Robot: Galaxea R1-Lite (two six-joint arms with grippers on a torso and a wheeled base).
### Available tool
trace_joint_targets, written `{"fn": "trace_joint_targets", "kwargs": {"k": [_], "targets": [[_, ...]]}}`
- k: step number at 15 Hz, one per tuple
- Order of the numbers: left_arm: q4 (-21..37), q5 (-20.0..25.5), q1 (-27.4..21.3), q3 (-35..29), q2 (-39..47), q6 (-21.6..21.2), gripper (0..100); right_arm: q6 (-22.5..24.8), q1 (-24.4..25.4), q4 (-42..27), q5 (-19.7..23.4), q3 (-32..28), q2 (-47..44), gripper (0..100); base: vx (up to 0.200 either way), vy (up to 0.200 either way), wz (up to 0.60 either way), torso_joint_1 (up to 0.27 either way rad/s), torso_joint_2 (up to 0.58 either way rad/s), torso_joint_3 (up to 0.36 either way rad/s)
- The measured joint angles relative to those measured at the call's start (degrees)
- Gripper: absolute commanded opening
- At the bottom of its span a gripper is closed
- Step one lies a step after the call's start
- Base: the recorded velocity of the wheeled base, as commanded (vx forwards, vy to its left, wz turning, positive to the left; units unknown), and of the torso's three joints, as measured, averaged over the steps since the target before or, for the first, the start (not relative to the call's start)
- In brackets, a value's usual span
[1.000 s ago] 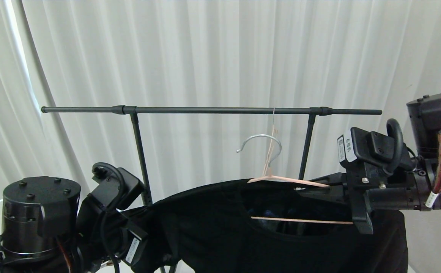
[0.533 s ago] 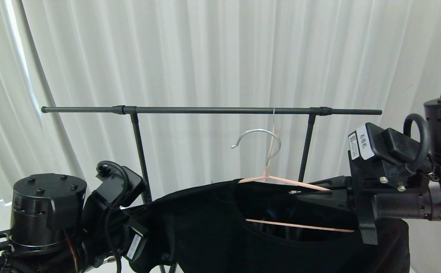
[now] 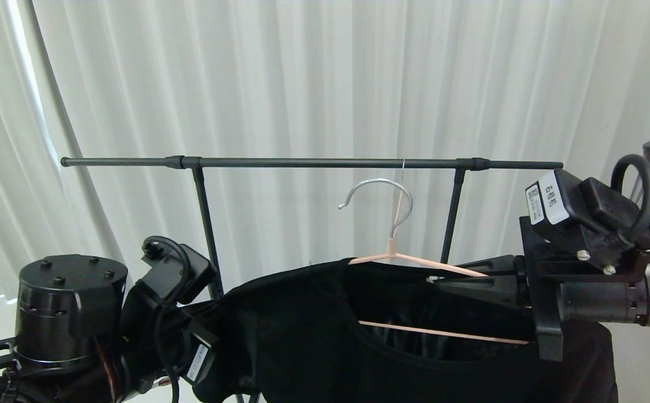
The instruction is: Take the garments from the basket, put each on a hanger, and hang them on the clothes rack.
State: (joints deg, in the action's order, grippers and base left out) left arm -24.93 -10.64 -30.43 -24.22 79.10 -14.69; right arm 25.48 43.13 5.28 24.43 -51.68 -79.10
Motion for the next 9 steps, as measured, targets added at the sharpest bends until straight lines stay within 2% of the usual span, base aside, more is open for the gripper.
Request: {"fn": "trace_joint_targets", "kwargs": {"k": [4, 7, 8, 9], "targets": [[0.0, 0.2, -0.07, -0.39, -0.5, 0.73, 100, -0.05, -0.02, 0.0, -0.1, 0.0, 0.02, 0, 0.0, 0.0, 0.0, 0.0, 0.0, 0.0], [0.0, 0.2, -0.09, -0.22, -2.4, 3.25, 100, -0.17, -1.38, -0.02, -0.27, 0.44, 0.0, 0, 0.0, 0.0, 0.0, 0.0, 0.0, 0.0], [0.02, 0.16, -0.05, -0.2, -3.54, 3.43, 100, -1.34, -2.21, -0.04, -0.29, 0.57, 0.0, 0, 0.0, 0.0, 0.0, 0.0, 0.0, 0.0], [-0.02, 0.11, 0.35, -0.11, -5.42, 3.52, 100, -4.68, -3.15, 0.16, -0.6, 0.72, 0.02, 0, 0.0, 0.0, 0.0, 0.0, 0.0, 0.0]]}}
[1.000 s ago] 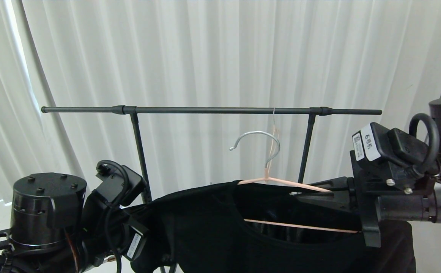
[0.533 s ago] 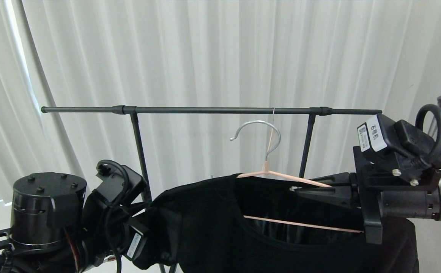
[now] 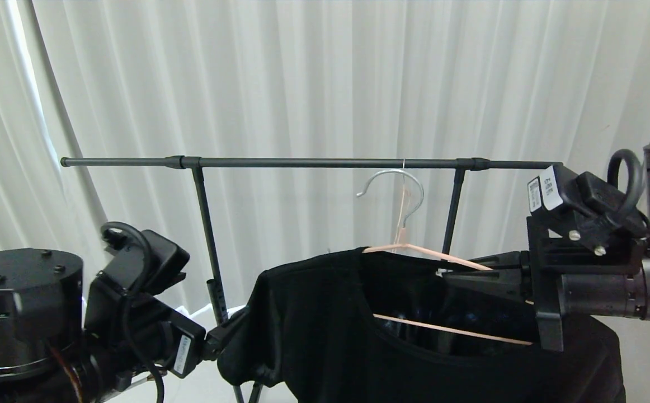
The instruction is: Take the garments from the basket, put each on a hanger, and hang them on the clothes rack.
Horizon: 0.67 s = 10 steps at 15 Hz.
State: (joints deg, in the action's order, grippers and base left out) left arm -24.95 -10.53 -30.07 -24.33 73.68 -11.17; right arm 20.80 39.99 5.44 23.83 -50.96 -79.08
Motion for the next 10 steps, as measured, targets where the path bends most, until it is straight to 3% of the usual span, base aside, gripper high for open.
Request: {"fn": "trace_joint_targets", "kwargs": {"k": [2, 4, 6, 10], "targets": [[0.02, -0.05, 2.99, 1.02, -3.67, 0.0, 100, -4.84, -1.23, 3.6, -2.77, 0.11, 0.0, 0, 0.0, 0.0, 0.0, 0.0, 0.0, 0.0], [0.02, -0.02, 9.37, 2.54, -6.73, 0.17, 100, -11.45, -1.68, 9.58, -7.8, 0.61, 0.0, 0, 0.0, 0.0, 0.0, 0.0, 0.0, 0.0], [0.02, 0.09, 14.97, 4.07, -8.96, 0.26, 100, -12.18, -0.82, 10.74, -9.33, 2.84, 0.52, 0, 0.0, 0.0, 0.0, 0.0, 0.0, 0.0], [0.02, -0.06, 17.37, 5.1, -10.2, -0.07, 100, -12.57, 1.27, 10.24, -11.28, 7.55, 1.96, 0, 0.0, 0.0, 0.0, 0.0, 0.0, 0.0]]}}
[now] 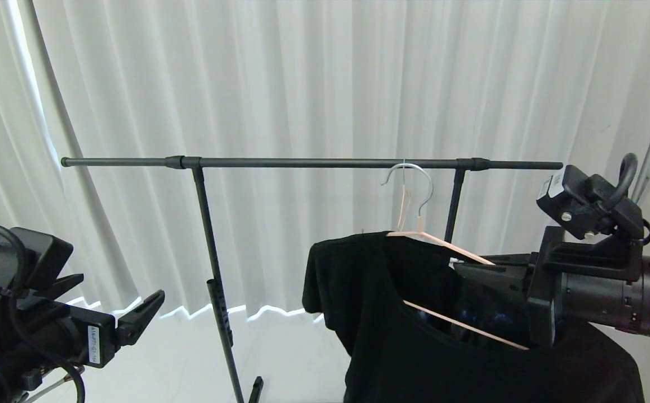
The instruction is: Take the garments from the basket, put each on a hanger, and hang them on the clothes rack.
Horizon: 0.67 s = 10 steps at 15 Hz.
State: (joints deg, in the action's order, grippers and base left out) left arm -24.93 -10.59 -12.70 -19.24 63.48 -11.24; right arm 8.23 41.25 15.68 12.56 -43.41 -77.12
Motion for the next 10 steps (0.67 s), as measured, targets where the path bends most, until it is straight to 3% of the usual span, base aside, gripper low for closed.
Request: {"fn": "trace_joint_targets", "kwargs": {"k": [10], "targets": [[0.0, -0.07, 3.54, 3.01, -0.57, 0.09, 100, -1.58, -1.78, -0.13, -2.38, -1.82, 0.05, 0, 0.0, 0.0, 0.0, 0.0, 0.0, 0.0]]}}
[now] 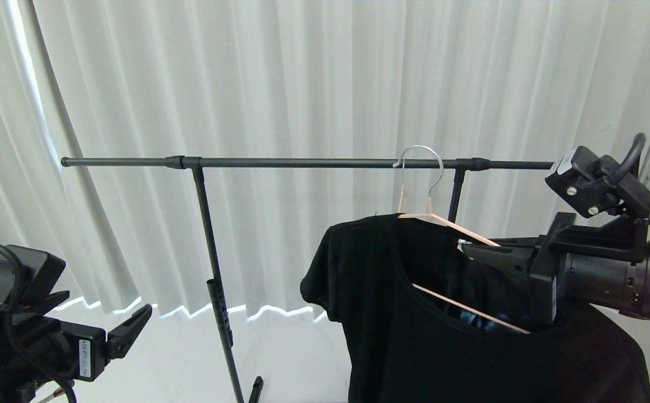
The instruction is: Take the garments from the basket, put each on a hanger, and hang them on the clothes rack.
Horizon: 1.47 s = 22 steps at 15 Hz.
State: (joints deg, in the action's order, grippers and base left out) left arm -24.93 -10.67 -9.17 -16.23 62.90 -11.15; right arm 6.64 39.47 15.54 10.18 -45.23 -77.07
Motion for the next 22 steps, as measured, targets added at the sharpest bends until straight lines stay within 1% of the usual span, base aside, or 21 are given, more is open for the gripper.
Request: {"fn": "trace_joint_targets", "kwargs": {"k": [3, 5, 11, 13, 14, 17, 18, 21, 22], "targets": [[0.0, 0.05, 0.4, 0.49, 0.1, 0.05, 100, -2.05, -0.5, -0.13, -0.09, 0.52, -0.85, 0, 0.0, 0.0, 0.0, 0.0, 0.0, 0.0], [0.0, 0.05, 0.44, 0.49, 0.38, -0.09, 100, -3.89, -0.67, 0.09, -0.15, 0.63, -2.23, 0, 0.0, 0.2, 0.0, -0.002, 0.0, 0.0], [0.02, 0.05, 0.49, 0.38, 0.66, -0.09, 100, -4.24, -0.74, 0.46, -0.28, 0.02, -6.12, 0, 0.0, 0.2, 0.0, 0.004, 0.0, 0.001], [0.05, 0.07, 0.49, 0.33, 0.73, -0.09, 100, -4.51, -0.76, 0.44, -1.32, -0.52, -7.19, 0, 0.0, 0.2, 0.0, 0.002, 0.0, 0.0], [0.0, 0.05, 0.49, 0.33, 0.79, -0.09, 100, -5.63, -0.67, 0.46, -2.82, -1.18, -7.98, 0, 0.0, 0.2, 0.0, -0.002, 0.0, 0.002], [0.06, 0.09, 0.46, 0.33, 1.01, -0.09, 100, -9.7, 0.11, 0.52, -7.83, -5.02, -11.13, 0, 0.0, 0.0, 0.0, 0.0, 0.0, 0.0], [0.09, 0.09, 0.49, 0.35, 1.04, -0.15, 100, -11.42, 0.29, 0.62, -9.83, -6.89, -12.46, 0, 0.0, 0.0, 0.0, 0.0, 0.0, 0.0], [0.02, 0.07, 0.44, 0.52, 1.16, -0.41, 100, -14.32, 0.44, 0.57, -16.98, -13.48, -16.98, 0, 0.0, 0.0, 0.0, 0.0, 0.0, 0.0], [0.02, 0.07, 0.44, 0.55, 1.18, -0.44, 100, -14.93, 0.51, 0.49, -18.25, -15.43, -18.55, 0, 0.0, 0.0, 0.0, 0.0, 0.0, 0.0]]}}
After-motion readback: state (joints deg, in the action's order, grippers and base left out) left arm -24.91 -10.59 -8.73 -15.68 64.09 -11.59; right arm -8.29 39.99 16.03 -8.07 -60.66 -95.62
